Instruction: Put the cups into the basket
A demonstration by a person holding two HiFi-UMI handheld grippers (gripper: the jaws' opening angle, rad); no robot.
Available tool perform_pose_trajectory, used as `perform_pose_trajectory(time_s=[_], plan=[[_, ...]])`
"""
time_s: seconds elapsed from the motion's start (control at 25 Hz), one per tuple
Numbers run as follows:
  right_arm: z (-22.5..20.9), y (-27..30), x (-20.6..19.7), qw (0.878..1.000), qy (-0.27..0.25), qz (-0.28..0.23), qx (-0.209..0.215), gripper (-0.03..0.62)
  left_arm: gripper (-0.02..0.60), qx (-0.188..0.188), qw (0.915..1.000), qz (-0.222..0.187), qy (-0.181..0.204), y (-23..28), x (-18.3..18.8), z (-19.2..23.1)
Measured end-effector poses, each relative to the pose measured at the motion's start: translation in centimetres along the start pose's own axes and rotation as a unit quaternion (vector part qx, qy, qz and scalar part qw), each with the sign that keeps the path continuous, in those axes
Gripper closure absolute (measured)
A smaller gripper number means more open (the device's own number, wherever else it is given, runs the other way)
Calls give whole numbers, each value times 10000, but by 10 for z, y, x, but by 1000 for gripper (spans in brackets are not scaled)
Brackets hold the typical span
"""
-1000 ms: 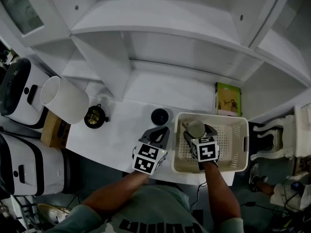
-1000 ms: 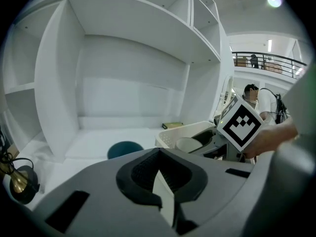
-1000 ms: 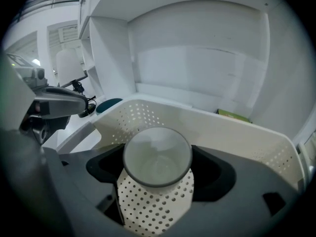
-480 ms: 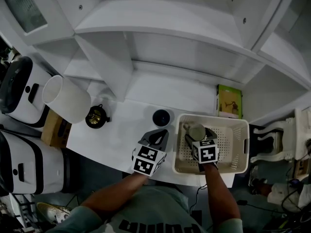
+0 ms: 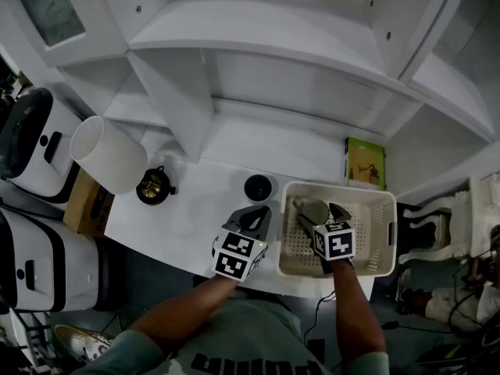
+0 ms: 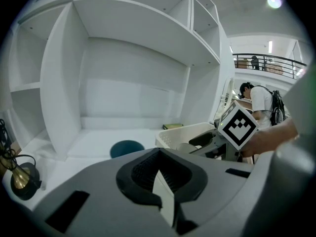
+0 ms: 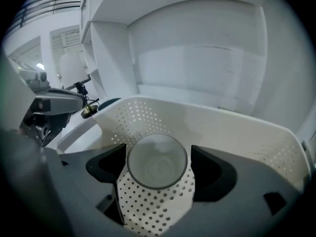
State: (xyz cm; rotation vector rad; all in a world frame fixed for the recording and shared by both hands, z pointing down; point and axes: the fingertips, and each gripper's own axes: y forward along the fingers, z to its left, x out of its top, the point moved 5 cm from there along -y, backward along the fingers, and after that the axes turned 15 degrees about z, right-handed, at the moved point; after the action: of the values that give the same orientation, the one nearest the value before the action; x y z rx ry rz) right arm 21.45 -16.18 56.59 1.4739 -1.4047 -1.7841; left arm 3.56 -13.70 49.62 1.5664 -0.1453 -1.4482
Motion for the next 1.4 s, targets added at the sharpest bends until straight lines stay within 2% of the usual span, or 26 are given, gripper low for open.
perform_pose_trajectory(time_s=[0.24, 0.6, 0.64, 0.84, 0.92, 1.0, 1.2, 1.4], plan=[[25, -53, 25, 9968, -152, -775, -113, 209, 575, 68, 9998, -187, -15, -16, 4, 1], [106, -103, 34, 9868, -390, -1543, 282, 223, 575, 335, 9980, -511, -143, -55, -4, 12], [115, -106, 33, 9859, -422, -1590, 309, 248, 575, 359, 9977, -547, -168, -59, -6, 13], [151, -115, 22, 9812, -444, -1837, 383, 477, 575, 539, 9961, -631, -301, -85, -28, 22], [166, -112, 17, 9806, -462, -1848, 471, 534, 575, 617, 9953, -633, -399, -95, -38, 27], [179, -106, 10, 9810, -525, -1788, 546, 555, 575, 665, 9946, -634, -480, -104, -47, 32], [206, -87, -5, 9845, -596, -1525, 627, 562, 575, 726, 9938, -619, -575, -118, -69, 41], [217, -76, -7, 9866, -796, -1368, 402, 566, 575, 728, 9947, -458, -565, -123, -86, 47]])
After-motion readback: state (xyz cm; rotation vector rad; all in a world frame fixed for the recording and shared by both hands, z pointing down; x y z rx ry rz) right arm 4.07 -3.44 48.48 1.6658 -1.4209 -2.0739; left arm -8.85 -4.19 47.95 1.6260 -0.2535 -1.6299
